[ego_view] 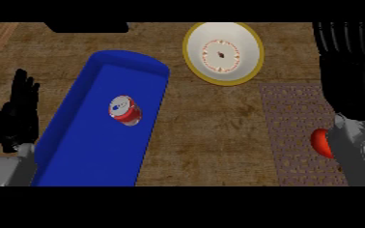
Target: Pick the sweet potato from the placemat and place it in the bowl
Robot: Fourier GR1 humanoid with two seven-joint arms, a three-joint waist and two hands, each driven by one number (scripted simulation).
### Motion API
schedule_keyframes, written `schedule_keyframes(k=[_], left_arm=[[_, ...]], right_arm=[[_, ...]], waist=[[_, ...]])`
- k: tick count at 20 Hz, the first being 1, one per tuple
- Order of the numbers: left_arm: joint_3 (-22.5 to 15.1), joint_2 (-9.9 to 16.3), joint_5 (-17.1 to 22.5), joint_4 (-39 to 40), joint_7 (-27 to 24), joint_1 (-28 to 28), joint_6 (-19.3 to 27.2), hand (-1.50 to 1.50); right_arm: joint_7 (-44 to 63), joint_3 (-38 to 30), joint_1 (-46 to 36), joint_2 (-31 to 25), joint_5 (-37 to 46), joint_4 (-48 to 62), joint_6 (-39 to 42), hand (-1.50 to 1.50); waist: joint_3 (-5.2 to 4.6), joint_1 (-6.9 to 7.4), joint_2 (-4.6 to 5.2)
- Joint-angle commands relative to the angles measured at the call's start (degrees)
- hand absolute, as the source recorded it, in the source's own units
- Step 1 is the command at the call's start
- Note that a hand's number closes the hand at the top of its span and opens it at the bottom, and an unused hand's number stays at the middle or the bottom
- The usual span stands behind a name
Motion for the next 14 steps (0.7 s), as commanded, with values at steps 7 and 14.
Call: schedule_keyframes(k=[7,14], left_arm=[[-8.85,-4.83,2.48,-5.42,2.33,-0.15,-9.84,0.00],[-18.31,-9.07,3.17,-12.33,9.34,-1.48,-14.78,0.00]], right_arm=[[14.32,-7.74,23.62,-16.09,15.09,17.14,-12.88,1.50],[13.40,-6.57,39.48,-8.20,22.75,1.36,-29.55,-1.50]], waist=[[-1.61,-13.35,0.13],[-0.28,-3.64,-3.24]])
